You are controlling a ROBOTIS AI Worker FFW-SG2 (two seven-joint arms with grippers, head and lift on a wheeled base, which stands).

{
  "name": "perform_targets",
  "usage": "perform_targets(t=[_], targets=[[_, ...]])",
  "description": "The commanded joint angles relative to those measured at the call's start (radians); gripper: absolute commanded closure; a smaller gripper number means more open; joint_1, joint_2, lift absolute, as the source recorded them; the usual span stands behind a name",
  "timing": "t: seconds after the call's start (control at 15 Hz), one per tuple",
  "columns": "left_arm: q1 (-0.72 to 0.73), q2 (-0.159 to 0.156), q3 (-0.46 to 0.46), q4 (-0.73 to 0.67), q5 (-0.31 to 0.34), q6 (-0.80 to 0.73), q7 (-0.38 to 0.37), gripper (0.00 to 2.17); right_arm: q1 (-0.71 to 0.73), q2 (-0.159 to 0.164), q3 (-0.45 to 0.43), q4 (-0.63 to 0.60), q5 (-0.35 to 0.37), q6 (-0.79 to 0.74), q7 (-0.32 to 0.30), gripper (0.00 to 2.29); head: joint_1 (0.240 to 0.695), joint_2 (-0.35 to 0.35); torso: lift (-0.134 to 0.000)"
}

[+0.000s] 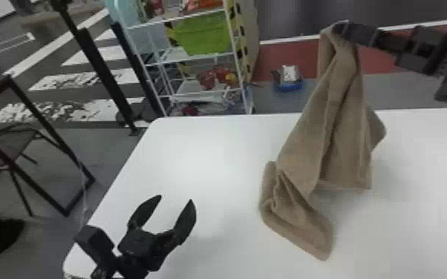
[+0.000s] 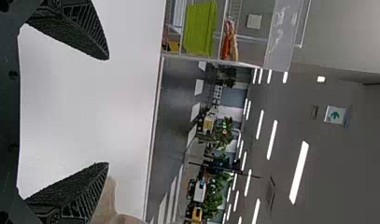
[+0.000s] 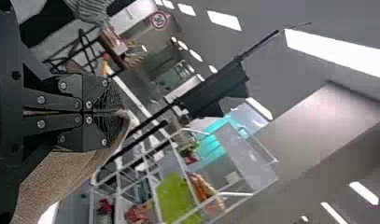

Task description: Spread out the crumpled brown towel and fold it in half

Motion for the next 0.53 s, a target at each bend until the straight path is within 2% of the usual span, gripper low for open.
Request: perform_targets(t=[0.0,0.13,0.27,0.33,0.47], targets=[[0.000,-0.003,-0.001,0.004,0.000,0.000,-0.001,0.07,-0.020,0.006,0.099,0.094,0.134,-0.072,-0.014,1.67,0.633,0.338,-0.134],[-0.003,-0.003,0.001,0.007,0.000,-0.003,-0.001,0.07,-0.055,0.021,0.194,0.209,0.232,-0.075,-0.020,1.66,0.642,0.346,-0.134],[-0.003,-0.003,0.001,0.007,0.000,-0.003,-0.001,0.07,-0.093,0.077,0.245,0.345,0.339,-0.140,-0.014,1.66,0.663,0.350,-0.134],[-0.003,-0.003,0.001,0.007,0.000,-0.003,-0.001,0.07,-0.112,0.077,0.265,0.394,0.373,-0.176,-0.014,1.66,0.681,0.350,-0.134],[-0.002,-0.003,0.004,0.012,0.000,-0.003,-0.001,0.07,-0.150,0.077,0.288,0.468,0.413,-0.204,-0.014,1.60,0.689,0.350,-0.134]])
